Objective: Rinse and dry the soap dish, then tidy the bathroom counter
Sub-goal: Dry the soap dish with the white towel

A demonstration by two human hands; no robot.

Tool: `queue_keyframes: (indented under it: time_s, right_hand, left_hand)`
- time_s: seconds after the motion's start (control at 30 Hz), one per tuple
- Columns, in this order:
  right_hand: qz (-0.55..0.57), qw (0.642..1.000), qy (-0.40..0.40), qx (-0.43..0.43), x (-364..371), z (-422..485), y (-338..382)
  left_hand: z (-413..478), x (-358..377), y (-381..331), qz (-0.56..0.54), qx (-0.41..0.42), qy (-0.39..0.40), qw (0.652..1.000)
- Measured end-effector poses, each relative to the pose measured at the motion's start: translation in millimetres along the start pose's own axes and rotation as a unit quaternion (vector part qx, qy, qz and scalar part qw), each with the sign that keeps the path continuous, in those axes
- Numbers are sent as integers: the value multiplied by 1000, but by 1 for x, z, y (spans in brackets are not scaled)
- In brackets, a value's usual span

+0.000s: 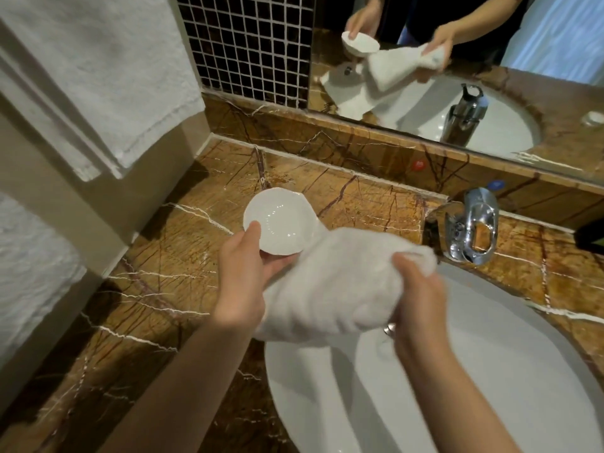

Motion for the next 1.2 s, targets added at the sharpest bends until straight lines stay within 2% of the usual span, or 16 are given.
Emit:
queue_keyframes:
  time_s: [0.1, 0.17, 0.27, 0.43, 0.5, 0.6, 0.87, 0.97, 1.2]
  right_hand:
    - [-38, 997, -4, -73, -24, 5, 48]
    - [-123, 982, 15, -145, -18, -3, 66]
    - [-246, 932, 76, -254, 18, -20, 63]
    - [-346, 858, 112, -361, 55, -26, 43]
    - [-383, 836, 138, -368, 68, -25, 35]
    - [-445, 800, 160, -369, 80, -20, 25]
    - [-540, 766, 100, -334, 83, -3, 19]
    - [-557, 762, 94, -315, 79, -1, 15]
    - [-542, 779, 130, -287, 85, -13, 3]
  left_hand:
    - [-2, 2, -3, 36, -7, 45, 998]
    - [-4, 5, 2, 56, -18, 66, 996]
    - [-8, 15, 15, 85, -34, 108, 990]
    - [-14, 43, 31, 148, -30, 208, 966]
    - [-15, 52, 32, 171, -13, 244, 954]
    - [-11, 57, 31, 188, 10, 253, 949]
    - [-8, 52, 40, 122, 31, 220, 967]
    - [-7, 50, 46, 76, 23, 206, 975]
    - [-4, 44, 52, 4, -1, 166, 986]
Point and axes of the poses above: each hand's wrist, its own z-axis towards the middle knuckle, its own x-axis out of the palm, y = z × x, the point moved 9 cm from there along z, towards the middle knuckle, and after that the axes turned 4 degrees about x, right-handed, at the moved point
